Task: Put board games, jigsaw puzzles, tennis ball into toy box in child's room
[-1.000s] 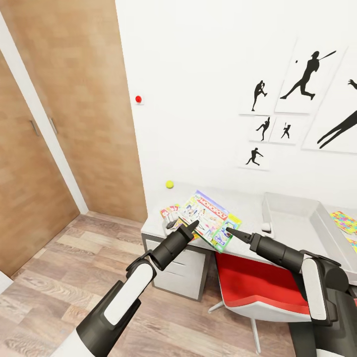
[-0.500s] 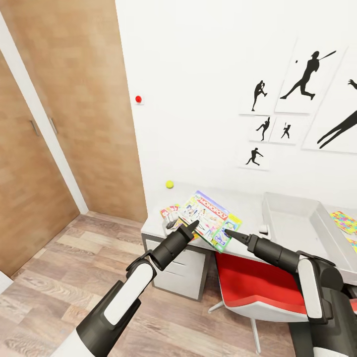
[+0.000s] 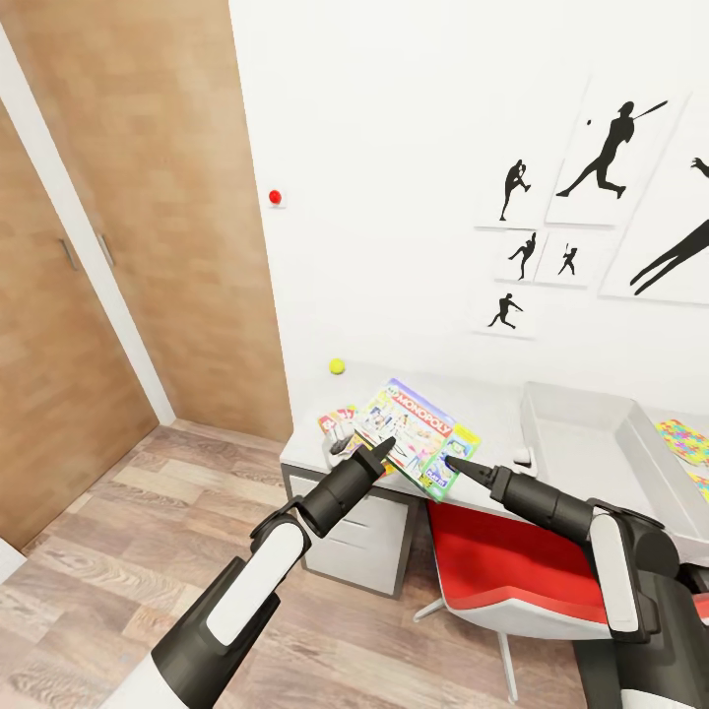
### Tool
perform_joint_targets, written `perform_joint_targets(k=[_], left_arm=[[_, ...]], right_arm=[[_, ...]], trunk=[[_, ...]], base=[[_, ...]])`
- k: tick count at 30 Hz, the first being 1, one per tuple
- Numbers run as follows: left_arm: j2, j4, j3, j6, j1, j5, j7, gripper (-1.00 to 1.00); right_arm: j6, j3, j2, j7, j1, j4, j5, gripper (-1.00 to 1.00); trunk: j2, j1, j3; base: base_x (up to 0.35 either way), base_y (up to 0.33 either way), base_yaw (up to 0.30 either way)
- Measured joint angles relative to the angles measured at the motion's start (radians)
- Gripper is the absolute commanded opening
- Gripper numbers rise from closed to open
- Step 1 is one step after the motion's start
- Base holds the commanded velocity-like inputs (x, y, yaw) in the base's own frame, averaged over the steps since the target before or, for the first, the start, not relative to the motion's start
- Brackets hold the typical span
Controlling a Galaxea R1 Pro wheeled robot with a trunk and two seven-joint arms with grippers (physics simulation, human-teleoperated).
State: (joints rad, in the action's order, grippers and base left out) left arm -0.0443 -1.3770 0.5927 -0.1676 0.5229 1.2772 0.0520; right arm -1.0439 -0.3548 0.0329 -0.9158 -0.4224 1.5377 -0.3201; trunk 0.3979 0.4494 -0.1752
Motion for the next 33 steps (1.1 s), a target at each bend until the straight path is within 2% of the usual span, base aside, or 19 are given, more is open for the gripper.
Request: perform_joint_targets(k=[11,12,16,18,33], left_arm=[[-0.001,0.0,0.0,0.0,0.0,0.0,0.0,-1.0],[-0.001,0.0,0.0,0.0,0.0,0.0,0.0,-1.0],[-0.001,0.0,0.0,0.0,0.0,-0.002,-0.001,-1.0],[-0.001,0.0,0.0,0.0,0.0,0.0,0.0,-1.0],[0.0,-0.001,0.0,0.0,0.0,0.002,0.0,-1.0]], right_arm=[[0.0,0.0,-0.001,0.0,0.0,-0.001,0.0,1.0],[0.0,0.0,-0.001,0.0,0.0,-0.001,0.0,-1.0],[-0.001,0.0,-0.001,0.001,0.0,0.0,-0.013,-1.0],[0.008,0.0,0.0,0.001,0.0,-0.001,0.01,-1.0],[0.002,0.0,0.001,0.001,0.0,-0.001,0.005,-1.0]], trunk=[[0.0,0.0,0.0],[0.0,0.0,0.0],[0.0,0.0,0.0],[0.0,0.0,0.0],[0.0,0.0,0.0]], base=[[0.0,0.0,0.0],[0.0,0.0,0.0],[0.0,0.0,0.0],[0.0,0.0,0.0],[0.0,0.0,0.0]])
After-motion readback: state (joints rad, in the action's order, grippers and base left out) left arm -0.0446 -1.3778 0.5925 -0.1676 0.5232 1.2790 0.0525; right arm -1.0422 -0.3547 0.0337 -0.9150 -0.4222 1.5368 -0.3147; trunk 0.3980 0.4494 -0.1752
